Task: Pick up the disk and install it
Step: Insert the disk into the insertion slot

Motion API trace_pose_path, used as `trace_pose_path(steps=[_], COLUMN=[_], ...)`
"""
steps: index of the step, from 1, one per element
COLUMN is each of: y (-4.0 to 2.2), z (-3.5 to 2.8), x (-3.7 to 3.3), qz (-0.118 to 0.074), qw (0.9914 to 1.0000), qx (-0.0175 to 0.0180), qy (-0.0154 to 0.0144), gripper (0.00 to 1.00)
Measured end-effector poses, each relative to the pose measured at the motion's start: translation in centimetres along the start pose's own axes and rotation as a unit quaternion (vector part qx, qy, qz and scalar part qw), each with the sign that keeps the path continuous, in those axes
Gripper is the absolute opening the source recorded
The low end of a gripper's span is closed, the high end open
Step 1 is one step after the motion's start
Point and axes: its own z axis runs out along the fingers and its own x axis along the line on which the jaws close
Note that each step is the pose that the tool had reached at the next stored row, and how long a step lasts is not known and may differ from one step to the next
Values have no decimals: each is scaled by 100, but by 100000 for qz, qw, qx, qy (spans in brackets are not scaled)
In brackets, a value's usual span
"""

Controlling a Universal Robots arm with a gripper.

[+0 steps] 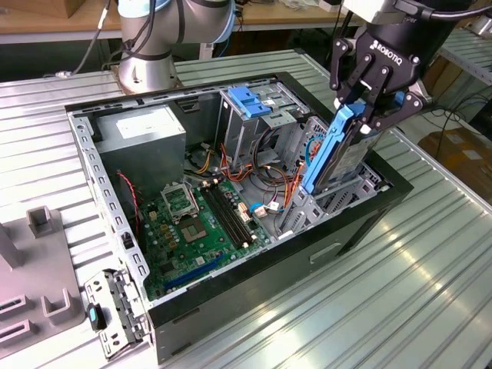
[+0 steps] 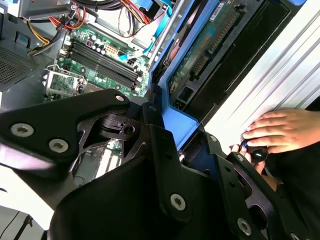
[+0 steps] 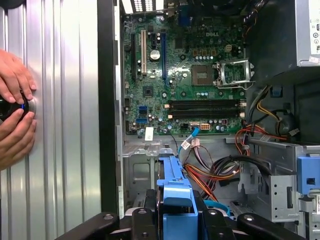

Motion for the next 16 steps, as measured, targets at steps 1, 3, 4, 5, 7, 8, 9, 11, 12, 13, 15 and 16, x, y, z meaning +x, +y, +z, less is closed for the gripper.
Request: trace_pose_path(steps=[1, 3, 4, 5, 7, 8, 9, 11, 12, 13, 15, 16], y=[0, -1, 0, 0, -1, -1, -1, -1, -1, -2, -3, -6], z=[15, 31, 44, 55, 68, 68, 68, 68, 68, 68, 66, 67], x=[0, -1, 0, 0, -1, -1, 0, 0, -1, -1, -1, -1], qz=[0, -2, -1, 3, -4, -4, -1, -1, -3, -1, 0, -15], qw=[100000, 100000, 100000, 100000, 100000, 100000, 100000, 100000, 100000, 100000, 100000, 100000], qx=[0, -2, -5, -13, 13, 1, -5, -6, -5, -4, -20, -8], qy=[-5, 16, 11, 22, -21, -9, -7, 1, -3, -1, -6, -33], gripper=[37, 37, 37, 37, 37, 37, 37, 37, 37, 37, 37, 37])
